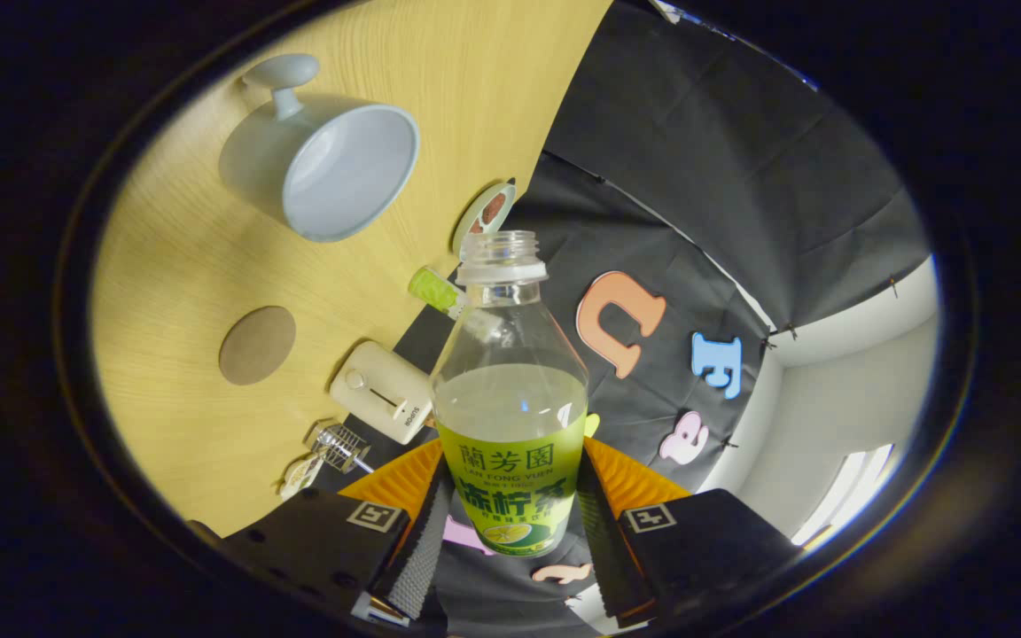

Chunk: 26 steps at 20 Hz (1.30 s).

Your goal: Take the bottle from table, then pour the juice into the cup, finally place the bottle on the coaster

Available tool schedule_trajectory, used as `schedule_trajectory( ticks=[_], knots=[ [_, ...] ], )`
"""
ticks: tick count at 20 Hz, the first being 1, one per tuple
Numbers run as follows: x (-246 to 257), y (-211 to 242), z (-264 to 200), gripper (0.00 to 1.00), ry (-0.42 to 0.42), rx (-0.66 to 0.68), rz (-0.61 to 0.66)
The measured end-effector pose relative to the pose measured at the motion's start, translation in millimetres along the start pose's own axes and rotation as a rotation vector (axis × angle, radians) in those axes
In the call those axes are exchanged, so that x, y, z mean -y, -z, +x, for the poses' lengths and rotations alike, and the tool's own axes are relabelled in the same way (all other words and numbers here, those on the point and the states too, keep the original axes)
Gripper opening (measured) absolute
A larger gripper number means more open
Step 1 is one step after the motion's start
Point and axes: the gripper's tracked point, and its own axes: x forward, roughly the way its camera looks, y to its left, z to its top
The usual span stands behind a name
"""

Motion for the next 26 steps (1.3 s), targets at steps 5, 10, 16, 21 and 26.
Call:
schedule_trajectory(
  ticks=[5, 10, 16, 21, 26],
  knots=[
    [-10, 8, 1, 0.77, -0.041, -0.016, 0.179],
    [-39, 12, -9, 0.77, -0.18, -0.045, 0.518],
    [-66, -3, -21, 0.77, -0.347, -0.029, 1.001],
    [-69, 12, -19, 0.77, -0.397, -0.032, 1.338],
    [-82, 41, 8, 0.77, -0.453, -0.072, 1.738]
  ],
)
